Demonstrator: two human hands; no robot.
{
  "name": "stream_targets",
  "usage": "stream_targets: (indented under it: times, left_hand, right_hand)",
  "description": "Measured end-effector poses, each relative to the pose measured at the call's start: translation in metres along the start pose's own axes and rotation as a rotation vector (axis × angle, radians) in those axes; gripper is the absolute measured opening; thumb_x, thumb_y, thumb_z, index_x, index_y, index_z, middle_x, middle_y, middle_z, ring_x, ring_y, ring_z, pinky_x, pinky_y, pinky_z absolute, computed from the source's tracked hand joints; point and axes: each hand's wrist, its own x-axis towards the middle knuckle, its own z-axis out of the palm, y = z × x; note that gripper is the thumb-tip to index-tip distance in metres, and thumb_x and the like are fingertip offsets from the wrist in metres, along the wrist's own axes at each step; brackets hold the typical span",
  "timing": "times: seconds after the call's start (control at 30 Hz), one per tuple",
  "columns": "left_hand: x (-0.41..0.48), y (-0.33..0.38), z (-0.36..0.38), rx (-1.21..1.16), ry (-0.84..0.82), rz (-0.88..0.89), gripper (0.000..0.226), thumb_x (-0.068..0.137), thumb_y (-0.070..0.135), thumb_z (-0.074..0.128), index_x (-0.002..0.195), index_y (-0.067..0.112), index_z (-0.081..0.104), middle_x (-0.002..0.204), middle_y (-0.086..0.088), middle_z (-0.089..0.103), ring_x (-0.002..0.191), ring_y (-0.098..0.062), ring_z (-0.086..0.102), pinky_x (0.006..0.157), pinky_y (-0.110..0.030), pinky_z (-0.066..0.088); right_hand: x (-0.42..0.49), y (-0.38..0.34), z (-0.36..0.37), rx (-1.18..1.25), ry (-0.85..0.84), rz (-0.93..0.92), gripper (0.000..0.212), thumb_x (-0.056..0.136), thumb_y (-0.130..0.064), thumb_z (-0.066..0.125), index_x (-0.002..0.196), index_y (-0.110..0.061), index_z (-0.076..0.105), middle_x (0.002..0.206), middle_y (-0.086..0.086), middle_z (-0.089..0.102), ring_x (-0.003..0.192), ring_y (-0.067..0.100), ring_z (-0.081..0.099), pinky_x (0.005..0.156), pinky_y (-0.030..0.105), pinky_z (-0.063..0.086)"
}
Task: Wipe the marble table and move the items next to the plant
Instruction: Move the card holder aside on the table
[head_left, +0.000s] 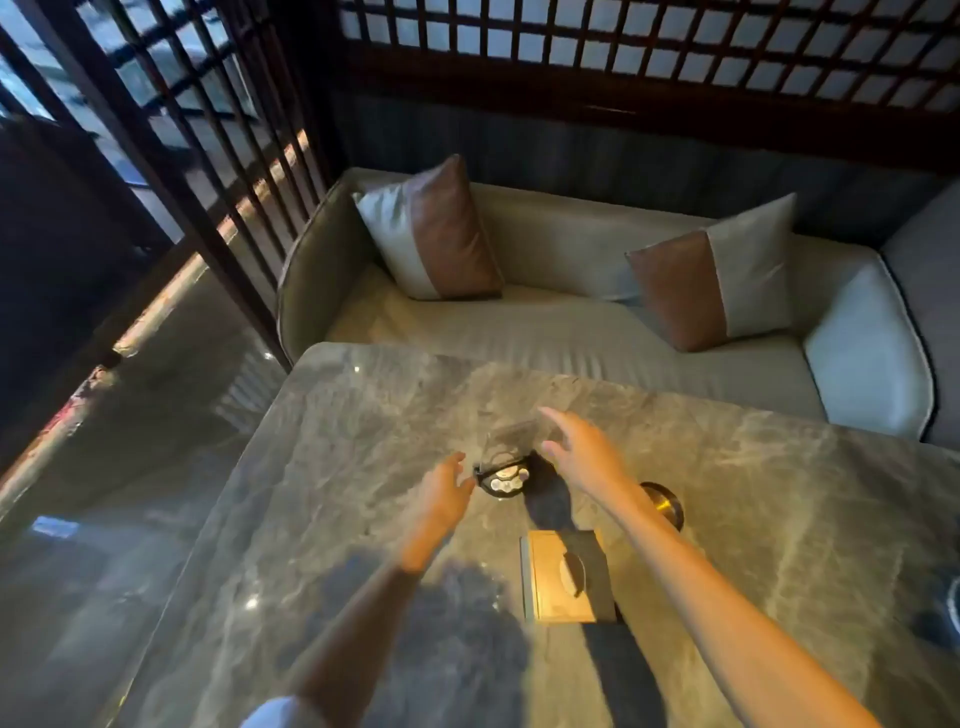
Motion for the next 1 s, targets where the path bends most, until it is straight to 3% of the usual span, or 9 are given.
stream_targets:
  times: [0.13, 0.23, 0.3, 0.43, 0.6, 0.7, 0.77, 0.87, 1.0]
  left_hand:
    - [0.03, 0.002, -0.003, 0.027, -0.106, -0.025, 0.049, 0.089, 0.021, 0.062, 0.136, 0.014, 0.05, 0.134, -0.013, 0.059, 0.123, -0.026, 0.056, 0.104, -0.034, 0.043]
    - [0.039, 0.016, -0.006, 0.026, -0.14, 0.035, 0.031, 0.093, 0.019, 0.055, 0.122, 0.011, 0.06, 0.117, -0.011, 0.068, 0.099, -0.017, 0.062, 0.082, -0.025, 0.045]
    - [0.046, 0.019, -0.003, 0.052, -0.14, 0.072, 0.025, 0.096, 0.022, 0.05, 0.11, 0.01, 0.066, 0.106, -0.011, 0.072, 0.091, -0.019, 0.065, 0.072, -0.023, 0.04]
    - [0.052, 0.017, -0.007, 0.072, -0.124, 0.113, 0.029, 0.097, 0.027, 0.046, 0.099, 0.008, 0.068, 0.099, -0.015, 0.073, 0.092, -0.031, 0.068, 0.08, -0.034, 0.052]
    - [0.066, -0.011, -0.052, 0.065, 0.005, 0.109, 0.03, 0.096, 0.028, 0.046, 0.09, 0.009, 0.068, 0.096, -0.019, 0.073, 0.092, -0.038, 0.067, 0.079, -0.042, 0.053]
    - [0.076, -0.043, -0.096, 0.06, 0.124, 0.056, 0.03, 0.094, 0.027, 0.049, 0.087, 0.005, 0.068, 0.094, -0.023, 0.071, 0.091, -0.042, 0.065, 0.075, -0.043, 0.049]
    - [0.078, -0.065, -0.124, 0.058, 0.22, 0.025, 0.03, 0.092, 0.026, 0.05, 0.081, 0.005, 0.068, 0.087, -0.025, 0.07, 0.087, -0.046, 0.062, 0.072, -0.045, 0.047]
    - [0.073, -0.093, -0.159, 0.109, 0.29, -0.016, 0.029, 0.093, 0.022, 0.046, 0.08, 0.005, 0.065, 0.088, -0.026, 0.068, 0.085, -0.048, 0.058, 0.064, -0.04, 0.039]
    - [0.061, -0.126, -0.189, 0.115, 0.341, -0.126, 0.019, 0.086, 0.011, 0.047, 0.068, 0.012, 0.052, 0.089, -0.028, 0.065, 0.091, -0.049, 0.055, 0.062, -0.031, 0.031]
  right_hand:
    - [0.033, -0.014, 0.012, -0.173, -0.079, 0.037, 0.046, 0.092, -0.014, 0.06, 0.137, -0.024, 0.052, 0.145, 0.001, 0.05, 0.133, 0.021, 0.047, 0.108, 0.035, 0.039]
    - [0.045, -0.013, 0.02, -0.215, -0.084, 0.043, 0.033, 0.091, -0.01, 0.06, 0.12, -0.024, 0.064, 0.124, 0.0, 0.066, 0.114, 0.021, 0.06, 0.094, 0.032, 0.047]
    - [0.051, -0.009, 0.023, -0.205, -0.069, 0.042, 0.026, 0.09, -0.008, 0.058, 0.108, -0.024, 0.068, 0.112, -0.001, 0.07, 0.104, 0.02, 0.063, 0.084, 0.028, 0.046]
    - [0.062, -0.009, 0.02, -0.187, -0.05, 0.035, 0.023, 0.09, -0.011, 0.058, 0.1, -0.028, 0.072, 0.1, -0.004, 0.073, 0.094, 0.016, 0.066, 0.078, 0.026, 0.048]
    - [0.098, -0.062, 0.035, -0.236, -0.113, -0.109, 0.021, 0.09, -0.012, 0.061, 0.103, -0.021, 0.075, 0.108, -0.003, 0.074, 0.101, 0.019, 0.066, 0.085, 0.026, 0.045]
    - [0.132, -0.114, 0.069, -0.175, -0.138, -0.229, 0.018, 0.086, -0.011, 0.065, 0.094, -0.022, 0.076, 0.103, -0.002, 0.076, 0.1, 0.021, 0.068, 0.09, 0.033, 0.052]
    - [0.15, -0.154, 0.094, -0.134, -0.161, -0.288, 0.017, 0.084, -0.007, 0.066, 0.09, -0.02, 0.075, 0.1, -0.001, 0.076, 0.098, 0.019, 0.068, 0.089, 0.029, 0.05]
    - [0.168, -0.211, 0.131, -0.101, -0.218, -0.368, 0.019, 0.084, -0.003, 0.063, 0.09, -0.017, 0.074, 0.101, -0.001, 0.076, 0.098, 0.018, 0.067, 0.086, 0.022, 0.044]
    - [0.176, -0.262, 0.169, -0.124, -0.317, -0.473, 0.022, 0.085, -0.003, 0.062, 0.093, -0.019, 0.075, 0.103, 0.002, 0.076, 0.099, 0.02, 0.068, 0.091, 0.03, 0.05]
